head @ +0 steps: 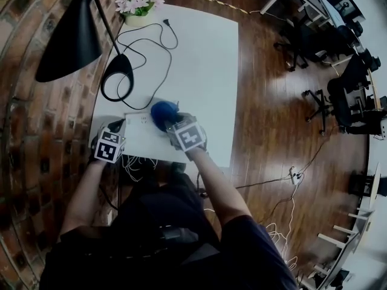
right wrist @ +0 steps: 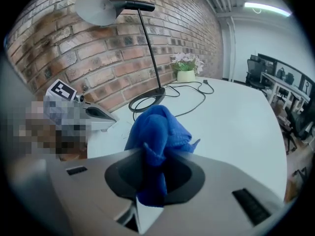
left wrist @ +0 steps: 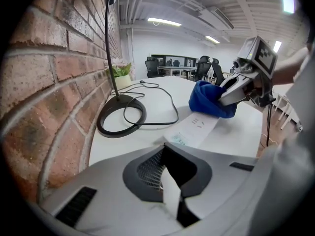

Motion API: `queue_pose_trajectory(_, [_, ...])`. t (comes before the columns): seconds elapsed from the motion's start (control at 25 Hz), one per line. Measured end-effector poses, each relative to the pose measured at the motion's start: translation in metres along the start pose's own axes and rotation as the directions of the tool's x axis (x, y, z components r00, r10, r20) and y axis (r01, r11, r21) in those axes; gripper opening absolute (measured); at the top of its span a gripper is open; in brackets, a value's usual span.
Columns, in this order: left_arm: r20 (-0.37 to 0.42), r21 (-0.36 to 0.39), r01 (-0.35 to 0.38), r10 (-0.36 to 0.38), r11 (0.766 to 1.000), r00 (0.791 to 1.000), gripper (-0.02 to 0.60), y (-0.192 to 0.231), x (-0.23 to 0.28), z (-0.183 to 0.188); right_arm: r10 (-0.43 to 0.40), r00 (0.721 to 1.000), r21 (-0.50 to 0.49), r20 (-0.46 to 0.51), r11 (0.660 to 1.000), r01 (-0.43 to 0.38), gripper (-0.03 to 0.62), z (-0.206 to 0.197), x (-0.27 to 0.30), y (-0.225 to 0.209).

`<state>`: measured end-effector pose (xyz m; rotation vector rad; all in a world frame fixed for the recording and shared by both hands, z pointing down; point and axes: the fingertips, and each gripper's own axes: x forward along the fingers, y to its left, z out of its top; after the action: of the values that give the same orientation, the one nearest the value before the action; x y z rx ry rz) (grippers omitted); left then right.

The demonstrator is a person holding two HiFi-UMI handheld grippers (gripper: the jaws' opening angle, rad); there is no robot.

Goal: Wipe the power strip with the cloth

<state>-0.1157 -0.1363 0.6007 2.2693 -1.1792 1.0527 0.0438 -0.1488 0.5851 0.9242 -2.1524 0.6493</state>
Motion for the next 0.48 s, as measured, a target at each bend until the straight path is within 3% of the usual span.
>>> queue_pose_trajectory(0.32, [-0.013, 0.004, 0.038, -0.038, 0.999, 0.999, 0.008, -0.001, -0.001, 0.002, -0.017, 1.0, 0.03, -0.027, 0.999, 0.017, 0.067, -0.012, -0.015, -0.016])
queue_pose_trajectory(0.48, [-0.02, 0.013, 0.034, -0.033, 0.999, 0.999, 0.008, 0.001, 0.001, 0.0, -0.071, 0.997, 0.026, -0.043, 0.997, 0.072, 0.067, -0.02, -0.02, -0.031])
